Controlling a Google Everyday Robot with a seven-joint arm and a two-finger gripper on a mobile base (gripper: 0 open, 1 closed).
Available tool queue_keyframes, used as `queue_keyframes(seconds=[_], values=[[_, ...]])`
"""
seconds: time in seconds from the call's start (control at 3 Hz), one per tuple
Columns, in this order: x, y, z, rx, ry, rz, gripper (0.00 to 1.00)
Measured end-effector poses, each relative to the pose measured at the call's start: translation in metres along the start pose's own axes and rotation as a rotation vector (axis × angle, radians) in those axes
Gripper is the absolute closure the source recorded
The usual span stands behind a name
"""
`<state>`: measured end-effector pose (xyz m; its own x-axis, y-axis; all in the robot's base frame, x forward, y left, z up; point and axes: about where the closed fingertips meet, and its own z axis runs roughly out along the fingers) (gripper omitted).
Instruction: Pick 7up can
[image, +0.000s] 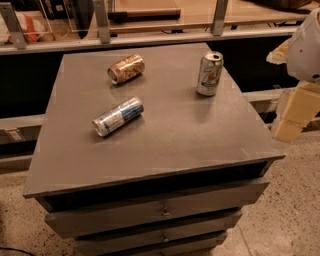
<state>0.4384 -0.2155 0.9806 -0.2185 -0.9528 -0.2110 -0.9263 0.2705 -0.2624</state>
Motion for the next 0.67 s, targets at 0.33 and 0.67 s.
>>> queue_keyframes(seconds=[0.33, 0.67], values=[[0.0000, 0.0000, 0.0000, 0.000, 0.000, 0.000, 0.00], [0.0079, 0.0008, 0.0009, 0.047, -0.055, 0.059, 0.00]])
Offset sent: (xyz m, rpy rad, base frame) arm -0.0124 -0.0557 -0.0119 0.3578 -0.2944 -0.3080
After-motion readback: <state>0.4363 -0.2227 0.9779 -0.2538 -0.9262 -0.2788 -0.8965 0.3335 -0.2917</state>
